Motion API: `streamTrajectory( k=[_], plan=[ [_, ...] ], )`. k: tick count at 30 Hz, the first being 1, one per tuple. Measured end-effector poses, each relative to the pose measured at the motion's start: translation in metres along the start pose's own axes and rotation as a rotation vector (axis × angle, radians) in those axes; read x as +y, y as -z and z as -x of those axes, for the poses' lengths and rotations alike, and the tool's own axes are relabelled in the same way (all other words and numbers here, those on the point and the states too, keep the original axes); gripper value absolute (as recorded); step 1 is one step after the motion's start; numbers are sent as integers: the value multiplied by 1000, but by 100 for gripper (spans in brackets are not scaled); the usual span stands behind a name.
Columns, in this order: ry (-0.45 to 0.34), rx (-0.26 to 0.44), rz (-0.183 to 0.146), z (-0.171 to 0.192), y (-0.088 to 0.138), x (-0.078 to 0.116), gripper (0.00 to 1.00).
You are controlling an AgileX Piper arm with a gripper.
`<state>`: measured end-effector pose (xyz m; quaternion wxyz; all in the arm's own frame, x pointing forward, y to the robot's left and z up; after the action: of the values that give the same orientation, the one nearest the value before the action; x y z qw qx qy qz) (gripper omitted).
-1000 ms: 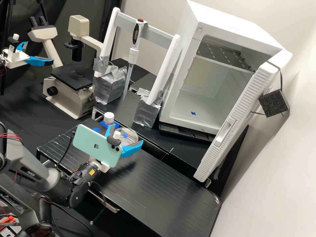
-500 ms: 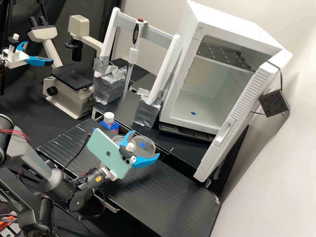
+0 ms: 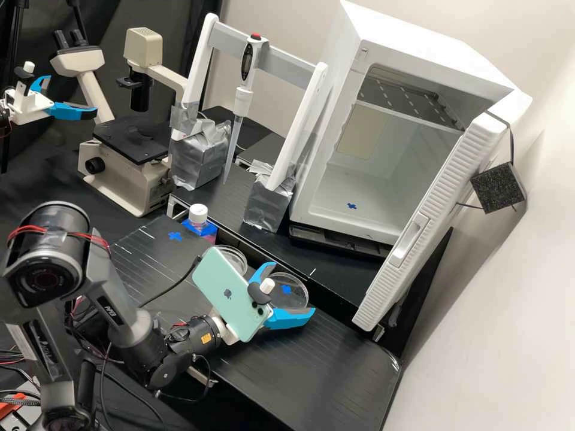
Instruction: Open the lid
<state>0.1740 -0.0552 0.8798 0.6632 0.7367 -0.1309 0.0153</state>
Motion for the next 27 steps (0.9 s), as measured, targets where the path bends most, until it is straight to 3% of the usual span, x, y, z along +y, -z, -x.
streamTrajectory(
  k=[5, 6, 22, 27],
  plan=[
    [22, -5, 32, -4, -2, -6, 0],
    [25, -6, 36, -4, -3, -7, 100],
    [14, 11, 44, -4, 0, -8, 100],
    [-32, 36, 14, 7, 9, -1, 100]
  ],
)
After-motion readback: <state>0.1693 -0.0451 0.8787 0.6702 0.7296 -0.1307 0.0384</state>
